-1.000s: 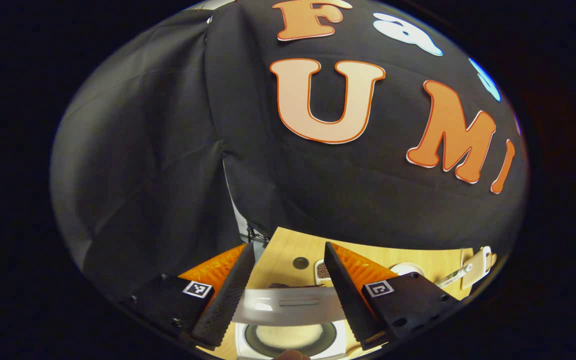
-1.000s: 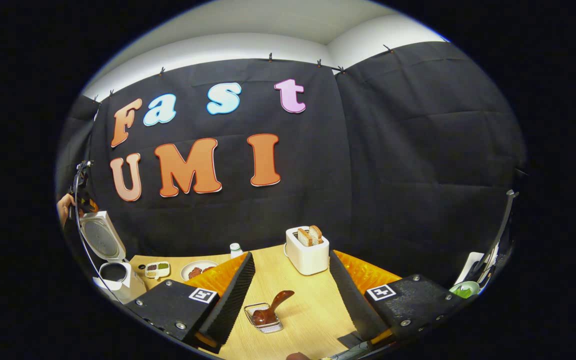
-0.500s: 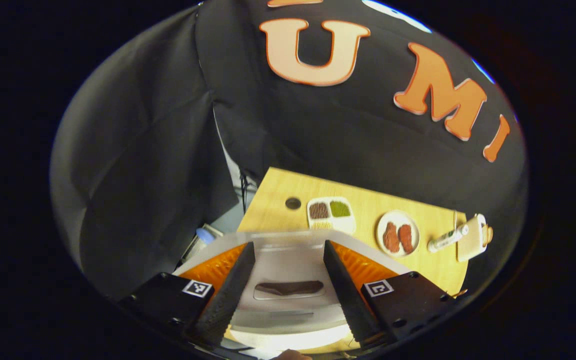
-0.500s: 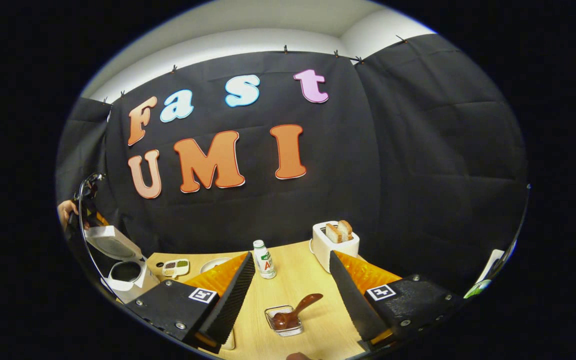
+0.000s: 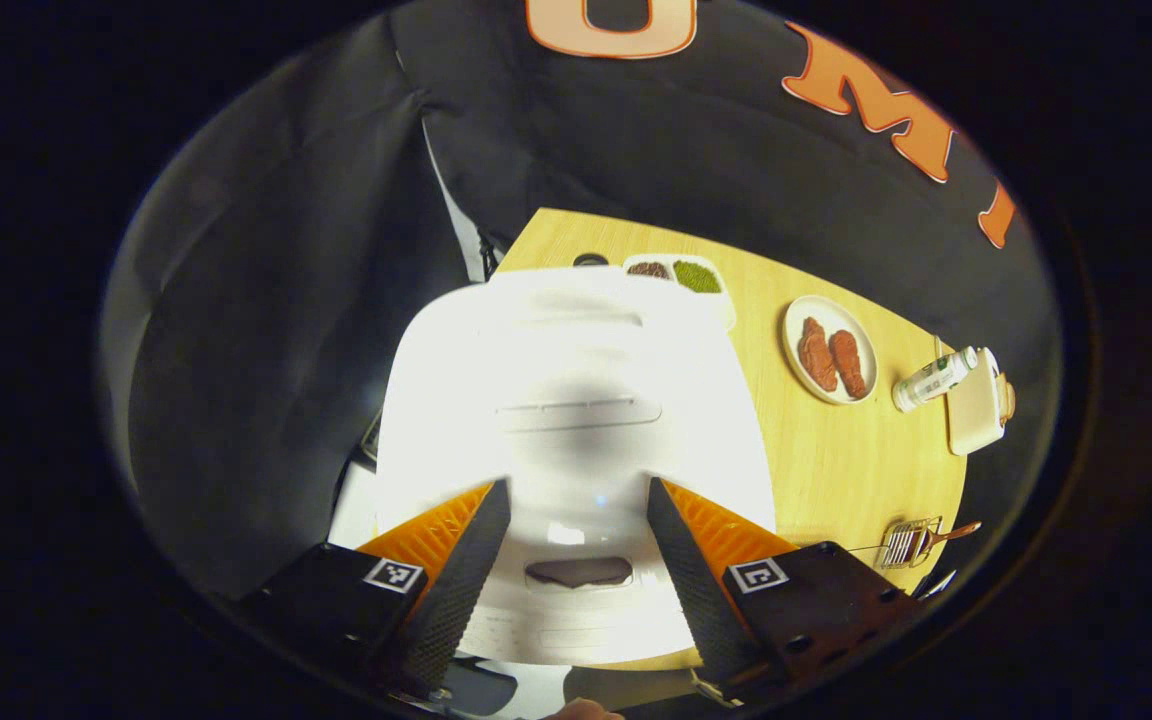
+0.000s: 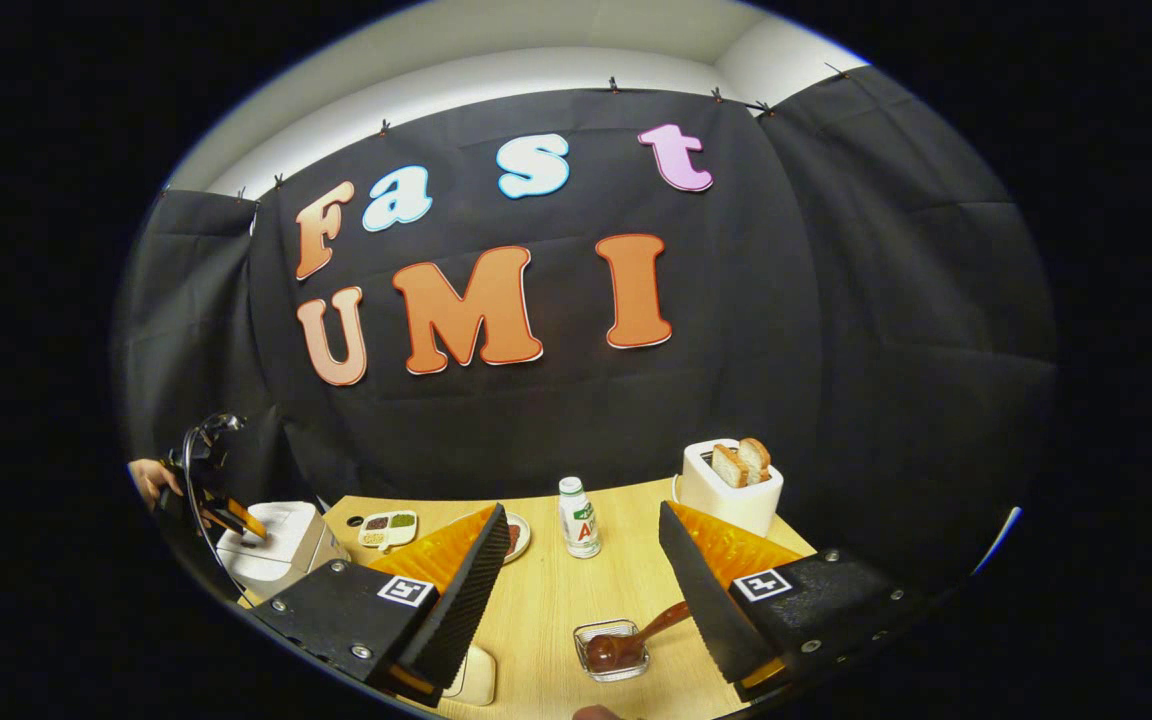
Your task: Close the left gripper, press the button to open the rice cooker; take a wooden spoon from the chopstick holder with the right hand, scoop a spoonful of rice and pour it into the rice cooker, then put the wooden spoon back into the chopstick holder.
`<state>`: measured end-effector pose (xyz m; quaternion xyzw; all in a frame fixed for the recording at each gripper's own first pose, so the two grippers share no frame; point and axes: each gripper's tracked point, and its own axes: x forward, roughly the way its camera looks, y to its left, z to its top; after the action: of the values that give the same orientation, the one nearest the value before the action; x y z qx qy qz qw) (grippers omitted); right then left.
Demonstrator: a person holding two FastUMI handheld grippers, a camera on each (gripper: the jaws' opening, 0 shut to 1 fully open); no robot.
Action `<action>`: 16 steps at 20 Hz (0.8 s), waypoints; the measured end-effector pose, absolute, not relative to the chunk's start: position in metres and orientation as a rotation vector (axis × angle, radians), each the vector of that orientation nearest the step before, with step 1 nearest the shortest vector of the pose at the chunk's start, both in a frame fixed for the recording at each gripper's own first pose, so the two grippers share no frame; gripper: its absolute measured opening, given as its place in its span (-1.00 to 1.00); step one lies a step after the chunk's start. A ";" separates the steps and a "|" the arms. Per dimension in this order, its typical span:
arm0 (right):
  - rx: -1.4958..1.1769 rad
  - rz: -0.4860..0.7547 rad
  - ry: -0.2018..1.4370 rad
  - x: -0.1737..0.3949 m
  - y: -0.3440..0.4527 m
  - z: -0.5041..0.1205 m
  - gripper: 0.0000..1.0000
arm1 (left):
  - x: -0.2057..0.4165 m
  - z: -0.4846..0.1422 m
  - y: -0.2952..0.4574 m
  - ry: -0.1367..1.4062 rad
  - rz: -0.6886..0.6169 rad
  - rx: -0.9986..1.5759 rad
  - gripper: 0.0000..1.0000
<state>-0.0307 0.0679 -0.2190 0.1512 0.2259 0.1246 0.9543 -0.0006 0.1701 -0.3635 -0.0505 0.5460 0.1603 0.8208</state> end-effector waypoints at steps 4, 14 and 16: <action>0.312 0.318 0.450 -0.021 0.094 -0.210 0.87 | -0.006 -0.370 0.170 1.168 0.352 -0.107 0.96; 0.220 0.379 0.269 0.018 0.131 -0.136 0.87 | 0.027 -0.225 0.144 0.719 0.278 0.052 0.96; 0.210 0.374 0.225 0.022 0.135 -0.118 0.87 | 0.032 -0.184 0.136 0.567 0.275 0.098 0.94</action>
<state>0.0221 0.1348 -0.1178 0.1038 0.1116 0.1853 0.9708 0.0324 0.1364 -0.1837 0.0481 0.2789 0.1350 0.9496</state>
